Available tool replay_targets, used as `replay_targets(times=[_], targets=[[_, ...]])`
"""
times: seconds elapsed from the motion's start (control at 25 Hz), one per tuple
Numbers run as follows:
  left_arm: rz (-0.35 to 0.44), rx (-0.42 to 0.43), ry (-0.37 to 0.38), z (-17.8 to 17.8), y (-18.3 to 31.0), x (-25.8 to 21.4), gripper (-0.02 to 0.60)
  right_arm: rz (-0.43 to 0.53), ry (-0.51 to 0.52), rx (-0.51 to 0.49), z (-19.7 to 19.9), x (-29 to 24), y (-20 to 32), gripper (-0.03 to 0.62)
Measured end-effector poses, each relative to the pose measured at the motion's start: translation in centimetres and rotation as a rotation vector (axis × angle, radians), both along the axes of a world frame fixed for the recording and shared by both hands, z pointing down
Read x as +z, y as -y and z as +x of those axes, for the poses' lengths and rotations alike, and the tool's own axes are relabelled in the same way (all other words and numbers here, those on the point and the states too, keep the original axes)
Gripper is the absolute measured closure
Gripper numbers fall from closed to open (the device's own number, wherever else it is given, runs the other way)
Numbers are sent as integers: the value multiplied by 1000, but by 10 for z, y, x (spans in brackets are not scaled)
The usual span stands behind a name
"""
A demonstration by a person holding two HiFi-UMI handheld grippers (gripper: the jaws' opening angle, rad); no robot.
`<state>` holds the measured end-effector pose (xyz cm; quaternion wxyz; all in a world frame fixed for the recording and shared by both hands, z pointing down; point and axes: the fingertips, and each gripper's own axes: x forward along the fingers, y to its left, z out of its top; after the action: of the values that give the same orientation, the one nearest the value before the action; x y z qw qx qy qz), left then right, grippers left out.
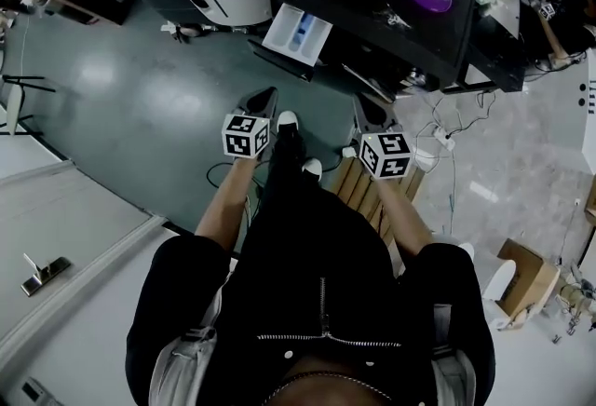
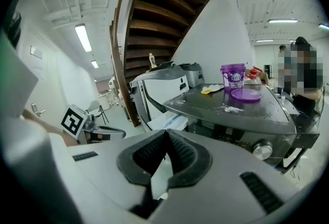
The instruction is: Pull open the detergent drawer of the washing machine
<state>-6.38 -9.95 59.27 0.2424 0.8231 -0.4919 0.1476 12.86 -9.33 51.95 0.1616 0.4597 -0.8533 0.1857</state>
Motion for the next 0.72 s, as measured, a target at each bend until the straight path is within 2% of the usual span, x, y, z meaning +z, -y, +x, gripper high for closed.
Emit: replay_targets(times=[0.2, 0.44, 0.72], targets=[[98, 15, 53, 4, -7, -45, 560, 58, -12, -21, 5, -21, 1, 588], [215, 0, 64, 9, -16, -106, 561, 163, 4, -31, 7, -65, -4, 588], [337, 33, 96, 21, -19, -170, 560, 233, 34, -26, 15, -100, -10, 589]])
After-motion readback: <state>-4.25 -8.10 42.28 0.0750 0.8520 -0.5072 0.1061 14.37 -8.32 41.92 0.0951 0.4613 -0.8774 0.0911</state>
